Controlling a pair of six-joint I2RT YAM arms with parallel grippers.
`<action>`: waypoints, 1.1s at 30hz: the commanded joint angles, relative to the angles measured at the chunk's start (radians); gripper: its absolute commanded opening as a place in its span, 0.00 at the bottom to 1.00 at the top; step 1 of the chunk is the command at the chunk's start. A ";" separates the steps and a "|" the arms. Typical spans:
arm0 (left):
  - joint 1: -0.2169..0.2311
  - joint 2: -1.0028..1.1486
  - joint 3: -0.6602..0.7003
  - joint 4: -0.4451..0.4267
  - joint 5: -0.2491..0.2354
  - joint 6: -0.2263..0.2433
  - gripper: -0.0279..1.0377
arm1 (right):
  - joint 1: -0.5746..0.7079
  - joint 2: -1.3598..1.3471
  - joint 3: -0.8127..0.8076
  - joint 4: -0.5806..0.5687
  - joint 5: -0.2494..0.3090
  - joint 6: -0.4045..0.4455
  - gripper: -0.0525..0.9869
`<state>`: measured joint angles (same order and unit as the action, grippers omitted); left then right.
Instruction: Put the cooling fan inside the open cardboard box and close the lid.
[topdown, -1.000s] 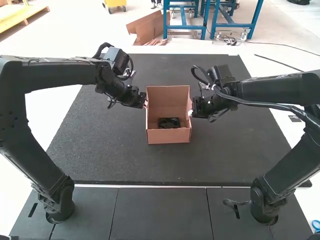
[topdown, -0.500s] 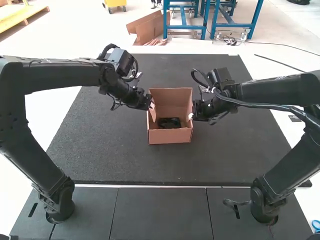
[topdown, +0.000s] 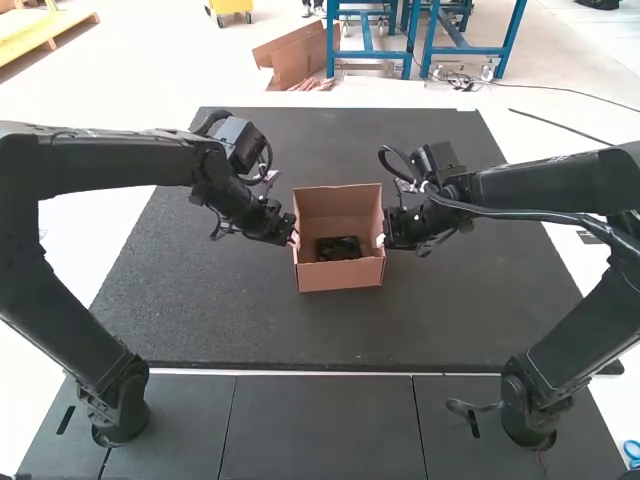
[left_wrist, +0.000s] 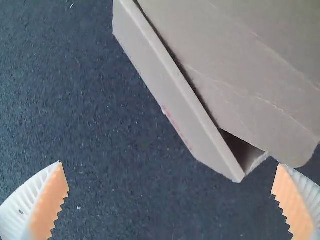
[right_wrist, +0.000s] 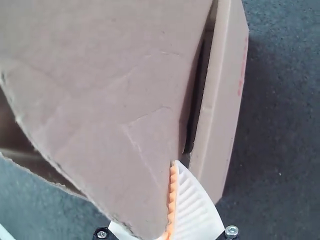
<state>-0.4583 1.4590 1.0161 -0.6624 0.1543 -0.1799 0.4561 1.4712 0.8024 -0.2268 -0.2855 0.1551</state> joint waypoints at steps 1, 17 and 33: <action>-0.002 -0.038 0.013 -0.036 0.002 0.053 0.93 | 0.013 -0.003 0.000 -0.009 0.005 -0.022 0.04; 0.009 -0.091 0.070 -0.154 -0.108 0.117 0.93 | 0.003 0.003 0.101 -0.077 0.068 -0.052 0.77; 0.112 -0.023 0.168 0.060 -0.256 0.117 0.93 | -0.014 -0.107 0.212 -0.259 0.101 -0.131 0.92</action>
<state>-0.3470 1.4147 1.1374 -0.6247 -0.0750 -0.0708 0.4557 1.4425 0.9676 -0.4850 -0.2146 0.0513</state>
